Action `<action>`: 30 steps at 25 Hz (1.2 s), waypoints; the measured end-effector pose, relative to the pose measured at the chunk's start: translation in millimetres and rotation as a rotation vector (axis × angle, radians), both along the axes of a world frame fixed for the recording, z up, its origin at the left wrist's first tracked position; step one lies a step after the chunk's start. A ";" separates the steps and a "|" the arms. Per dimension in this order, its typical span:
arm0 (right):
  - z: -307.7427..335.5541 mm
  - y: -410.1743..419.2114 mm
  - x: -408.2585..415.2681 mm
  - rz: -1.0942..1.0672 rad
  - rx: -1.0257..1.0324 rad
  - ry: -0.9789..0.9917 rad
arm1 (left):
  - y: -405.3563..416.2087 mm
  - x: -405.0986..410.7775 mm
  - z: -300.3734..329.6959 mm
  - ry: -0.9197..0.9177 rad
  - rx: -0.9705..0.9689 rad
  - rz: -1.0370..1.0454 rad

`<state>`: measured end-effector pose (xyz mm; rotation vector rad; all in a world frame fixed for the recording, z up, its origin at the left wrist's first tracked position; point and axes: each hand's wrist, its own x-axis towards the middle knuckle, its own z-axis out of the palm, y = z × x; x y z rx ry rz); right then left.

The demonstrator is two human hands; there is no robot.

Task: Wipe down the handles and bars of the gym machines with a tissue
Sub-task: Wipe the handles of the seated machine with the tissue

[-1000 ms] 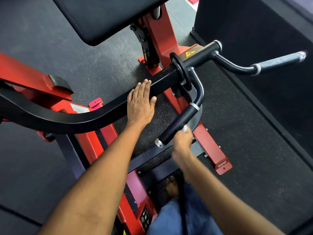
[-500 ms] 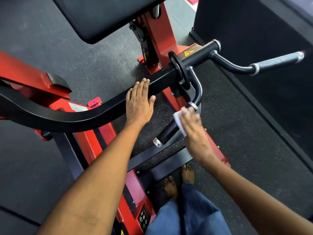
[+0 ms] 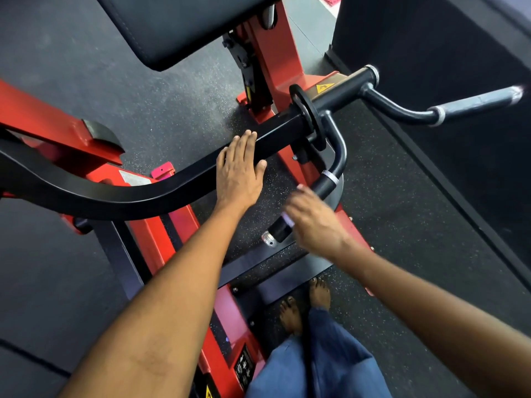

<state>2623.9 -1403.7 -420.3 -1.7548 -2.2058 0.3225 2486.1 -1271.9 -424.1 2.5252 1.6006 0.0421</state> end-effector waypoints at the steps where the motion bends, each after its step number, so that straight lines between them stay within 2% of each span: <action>1: -9.4 -10.6 -21.7 0.094 -0.002 0.009 | 0.4 -0.4 0.2 0.004 -0.006 -0.001; 3: -25.3 -32.2 -46.8 0.283 -0.003 0.037 | 0.1 -0.8 -0.1 0.016 -0.007 -0.003; 5: -25.0 -43.8 -36.3 0.368 0.025 0.130 | -0.7 -1.5 -0.6 0.008 -0.004 -0.011; 6: -21.4 -43.8 -21.8 0.306 0.059 0.207 | -1.3 -1.6 -0.7 0.000 -0.005 -0.010; 8: -9.8 -34.3 15.2 -0.014 0.100 0.289 | -2.0 -1.6 -1.7 -0.003 -0.001 -0.001; 10: -8.8 -23.9 49.2 -0.290 0.083 0.186 | -1.6 -0.7 -2.2 -0.003 0.007 0.000; 11: -11.9 -22.8 51.4 -0.312 0.053 0.120 | -1.1 -0.6 -2.1 -0.003 0.009 -0.003; 12: -18.3 -25.7 43.5 -0.262 0.031 0.065 | -0.4 -0.7 -1.7 -0.003 0.007 -0.005; 14: -34.2 -40.5 8.0 -0.023 0.006 -0.019 | 0.2 -1.3 -1.7 0.005 0.000 -0.010; 16: -34.6 -52.1 -19.2 0.192 0.059 -0.012 | -0.6 -2.1 -1.7 0.029 0.002 -0.019; 17: -27.8 -48.3 -20.8 0.216 0.093 0.016 | -1.3 -1.8 -2.2 0.036 0.001 -0.023; 18: -19.6 -38.2 -13.2 0.162 0.118 0.062 | -2.0 -1.5 -2.5 0.037 -0.001 -0.021; 20: -5.2 -8.7 18.1 -0.118 0.138 0.103 | -2.5 -1.8 -3.1 0.030 -0.002 -0.012; 22: 1.9 10.6 42.3 -0.292 0.104 0.026 | -2.2 -2.5 -1.7 0.019 -0.017 -0.010; 24: 0.8 15.5 30.5 -0.218 0.083 -0.010 | -2.1 -2.3 0.1 0.013 -0.027 -0.015; 28: -13.7 -11.6 -31.8 0.166 -0.004 0.033 | -3.5 -4.0 2.1 0.013 -0.018 -0.029; 30: -23.8 -29.9 -25.2 0.320 -0.050 0.036 | -4.3 -4.3 2.8 0.021 -0.024 -0.032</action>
